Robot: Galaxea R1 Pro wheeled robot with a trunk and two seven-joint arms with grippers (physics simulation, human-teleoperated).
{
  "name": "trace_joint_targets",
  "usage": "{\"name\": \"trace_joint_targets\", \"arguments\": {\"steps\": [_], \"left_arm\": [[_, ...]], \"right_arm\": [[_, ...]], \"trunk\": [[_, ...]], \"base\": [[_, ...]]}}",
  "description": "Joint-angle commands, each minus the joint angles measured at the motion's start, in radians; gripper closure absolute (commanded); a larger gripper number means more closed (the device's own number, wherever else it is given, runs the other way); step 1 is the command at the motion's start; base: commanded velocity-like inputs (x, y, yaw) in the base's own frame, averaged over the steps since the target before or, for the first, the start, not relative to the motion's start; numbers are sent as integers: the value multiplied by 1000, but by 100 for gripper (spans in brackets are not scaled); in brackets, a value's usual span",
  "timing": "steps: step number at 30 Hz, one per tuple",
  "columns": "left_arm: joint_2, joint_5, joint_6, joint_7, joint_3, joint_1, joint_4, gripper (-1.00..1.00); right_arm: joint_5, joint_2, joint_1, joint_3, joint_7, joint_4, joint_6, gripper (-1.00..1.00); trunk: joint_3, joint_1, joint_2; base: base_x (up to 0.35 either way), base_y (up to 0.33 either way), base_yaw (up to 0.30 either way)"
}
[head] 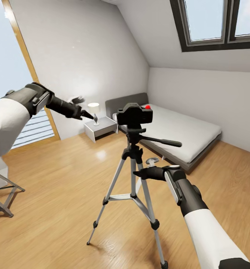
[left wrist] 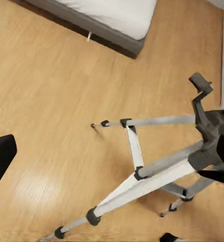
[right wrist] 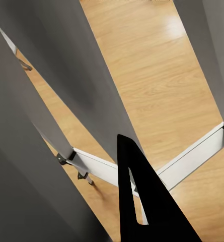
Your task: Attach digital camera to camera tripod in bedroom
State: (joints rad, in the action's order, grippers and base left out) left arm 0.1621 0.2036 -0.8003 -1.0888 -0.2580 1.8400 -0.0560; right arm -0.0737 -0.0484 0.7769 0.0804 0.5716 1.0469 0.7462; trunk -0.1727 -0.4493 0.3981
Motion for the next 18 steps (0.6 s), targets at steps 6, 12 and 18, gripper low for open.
{"name": "trace_joint_targets", "arguments": {"steps": [6,12,18], "left_arm": [[17,1,-3,241,12,-187,37,-100],[50,-76,54,408,17,-379,45,-100],[98,-255,154,449,17,-500,52,-100]], "right_arm": [[-64,12,1,-2,7,-7,-3,100],[-64,18,1,-2,7,-8,-2,100],[-64,19,1,-1,7,-9,-2,100]], "trunk": [[-2,-1,2],[-2,-1,2],[-2,-1,2]], "base": [[0,0,0],[0,0,0],[0,0,0]]}}
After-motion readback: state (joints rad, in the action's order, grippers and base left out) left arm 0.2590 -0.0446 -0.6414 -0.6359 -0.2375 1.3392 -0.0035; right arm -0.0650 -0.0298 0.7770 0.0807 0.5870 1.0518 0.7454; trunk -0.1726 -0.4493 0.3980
